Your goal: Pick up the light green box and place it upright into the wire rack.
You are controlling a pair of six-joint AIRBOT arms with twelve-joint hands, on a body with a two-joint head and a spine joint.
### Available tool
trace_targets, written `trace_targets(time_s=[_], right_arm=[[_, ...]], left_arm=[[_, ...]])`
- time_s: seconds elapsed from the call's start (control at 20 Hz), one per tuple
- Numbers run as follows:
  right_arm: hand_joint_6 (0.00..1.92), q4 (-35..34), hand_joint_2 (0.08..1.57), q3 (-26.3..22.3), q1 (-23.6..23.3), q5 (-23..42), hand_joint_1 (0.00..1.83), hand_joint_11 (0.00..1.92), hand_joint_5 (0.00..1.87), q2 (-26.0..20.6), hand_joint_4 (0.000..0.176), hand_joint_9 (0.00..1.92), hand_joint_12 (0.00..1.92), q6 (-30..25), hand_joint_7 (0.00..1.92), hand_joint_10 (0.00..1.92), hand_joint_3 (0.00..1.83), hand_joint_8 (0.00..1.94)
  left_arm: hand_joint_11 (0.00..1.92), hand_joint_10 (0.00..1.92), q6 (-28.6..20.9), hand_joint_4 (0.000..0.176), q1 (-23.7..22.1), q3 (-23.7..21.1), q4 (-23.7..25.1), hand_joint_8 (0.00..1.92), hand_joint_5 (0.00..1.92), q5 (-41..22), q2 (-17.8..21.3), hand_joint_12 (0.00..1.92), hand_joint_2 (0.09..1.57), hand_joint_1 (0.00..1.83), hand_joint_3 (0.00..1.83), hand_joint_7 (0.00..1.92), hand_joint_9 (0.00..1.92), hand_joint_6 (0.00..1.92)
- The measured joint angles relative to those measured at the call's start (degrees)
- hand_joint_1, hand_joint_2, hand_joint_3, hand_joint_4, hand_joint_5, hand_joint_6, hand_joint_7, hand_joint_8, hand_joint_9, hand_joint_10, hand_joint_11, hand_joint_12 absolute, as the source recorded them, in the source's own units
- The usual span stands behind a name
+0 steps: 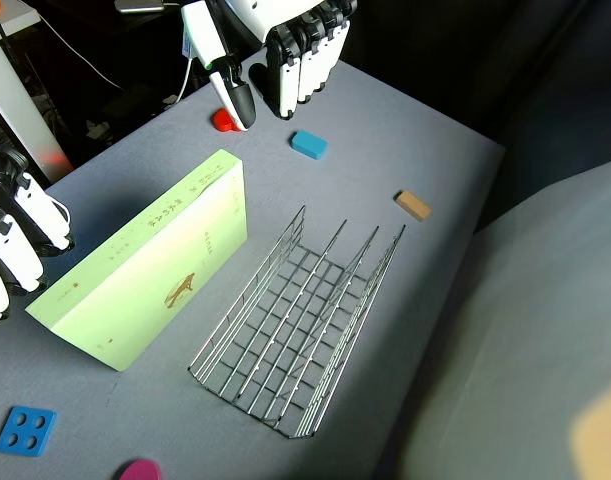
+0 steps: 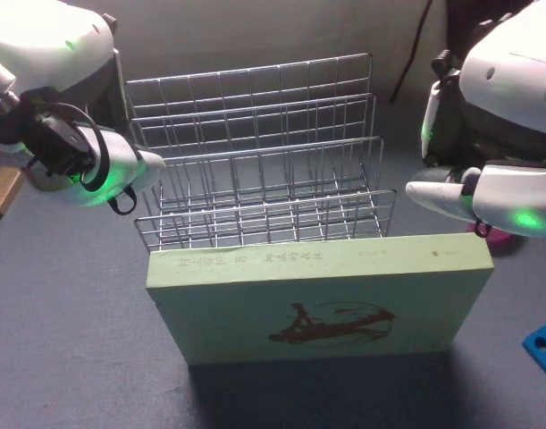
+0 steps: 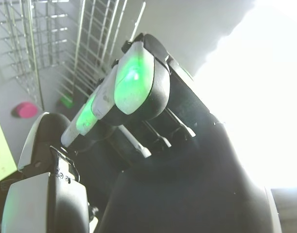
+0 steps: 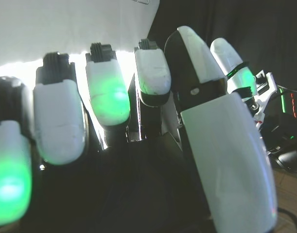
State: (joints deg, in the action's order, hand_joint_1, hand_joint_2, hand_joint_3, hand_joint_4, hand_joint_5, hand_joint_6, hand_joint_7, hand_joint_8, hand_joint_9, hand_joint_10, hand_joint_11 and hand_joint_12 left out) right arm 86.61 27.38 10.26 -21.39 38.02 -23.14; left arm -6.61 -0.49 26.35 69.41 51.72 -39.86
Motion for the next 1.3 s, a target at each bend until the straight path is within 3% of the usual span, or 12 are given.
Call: trace_targets(time_s=[0.05, 0.35, 0.5, 0.65, 0.75, 0.95, 1.15, 1.3], right_arm=[[0.01, -0.1, 0.99, 0.0, 0.0, -0.3, 0.10, 0.00, 0.10, 0.0, 0.018, 0.14, 0.62, 0.1, 0.14, 0.01, 0.03, 0.00], [0.00, -0.1, 0.99, 0.0, 0.0, -0.7, 0.10, 0.00, 0.10, 0.8, 0.018, 0.14, 0.62, -0.5, 0.15, 0.01, 0.02, 0.00], [0.00, -1.4, 0.99, 0.0, -0.1, -3.6, 0.11, 0.00, 0.11, 3.7, 0.017, 0.14, 0.62, -0.8, 0.15, 0.01, 0.01, 0.00], [0.00, -10.9, 1.00, 0.0, -2.0, -8.9, 0.14, 0.00, 0.11, 8.5, 0.013, 0.14, 0.62, 6.3, 0.15, 0.00, 0.01, 0.00], [0.00, -16.5, 1.00, 0.0, -2.3, -11.7, 0.24, 0.00, 0.10, 11.3, 0.013, 0.14, 0.61, 10.4, 0.15, 0.00, 0.01, 0.00], [0.00, -21.6, 0.98, 0.7, -2.4, -17.1, 0.53, 0.00, 0.07, 17.2, 0.003, 0.13, 0.55, 12.5, 0.13, 0.00, 0.00, 0.00], [0.01, -34.2, 0.96, 4.5, -2.6, -19.8, 0.77, 0.00, 0.11, 21.6, 0.003, 0.13, 0.57, 16.0, 0.14, 0.00, 0.00, 0.00], [0.01, -34.3, 0.94, 5.6, -2.6, -20.3, 0.82, 0.00, 0.14, 22.1, 0.009, 0.12, 0.59, 16.2, 0.15, 0.00, 0.00, 0.00]], left_arm=[[0.00, 0.00, 0.2, 0.087, 0.0, -0.1, -0.3, 0.00, 0.28, 0.3, 0.0, 0.60, 1.21, 0.29, 0.01, 0.18, 0.14, 0.01], [0.00, 0.00, 1.4, 0.086, 0.0, 0.4, -0.6, 0.00, 0.29, 0.1, 0.0, 0.59, 1.21, 0.30, 0.00, 0.18, 0.14, 0.00], [0.00, 0.00, 2.4, 0.086, 0.1, 2.1, -0.3, 0.00, 0.28, -1.8, 1.2, 0.60, 1.21, 0.30, 0.00, 0.18, 0.14, 0.00], [0.00, 0.00, 3.4, 0.086, 0.7, 3.2, -0.2, 0.00, 0.29, -3.0, 1.9, 0.62, 1.21, 0.30, 0.00, 0.19, 0.14, 0.00], [0.00, 0.00, 4.0, 0.085, 0.7, 3.9, -0.2, 0.00, 0.29, -4.4, 2.3, 0.62, 1.21, 0.30, 0.00, 0.19, 0.14, 0.00], [0.00, 0.00, 4.7, 0.086, 2.3, 5.4, 0.0, 0.00, 0.29, -6.9, 3.2, 0.62, 1.22, 0.29, 0.01, 0.19, 0.14, 0.00], [0.00, 0.00, 5.1, 0.085, 3.1, 6.8, 0.3, 0.00, 0.30, -8.6, 4.4, 0.59, 1.22, 0.28, 0.00, 0.18, 0.14, 0.00], [0.00, 0.00, 5.3, 0.086, 3.6, 7.3, 0.2, 0.00, 0.30, -9.1, 4.4, 0.61, 1.22, 0.27, 0.00, 0.19, 0.14, 0.00]])
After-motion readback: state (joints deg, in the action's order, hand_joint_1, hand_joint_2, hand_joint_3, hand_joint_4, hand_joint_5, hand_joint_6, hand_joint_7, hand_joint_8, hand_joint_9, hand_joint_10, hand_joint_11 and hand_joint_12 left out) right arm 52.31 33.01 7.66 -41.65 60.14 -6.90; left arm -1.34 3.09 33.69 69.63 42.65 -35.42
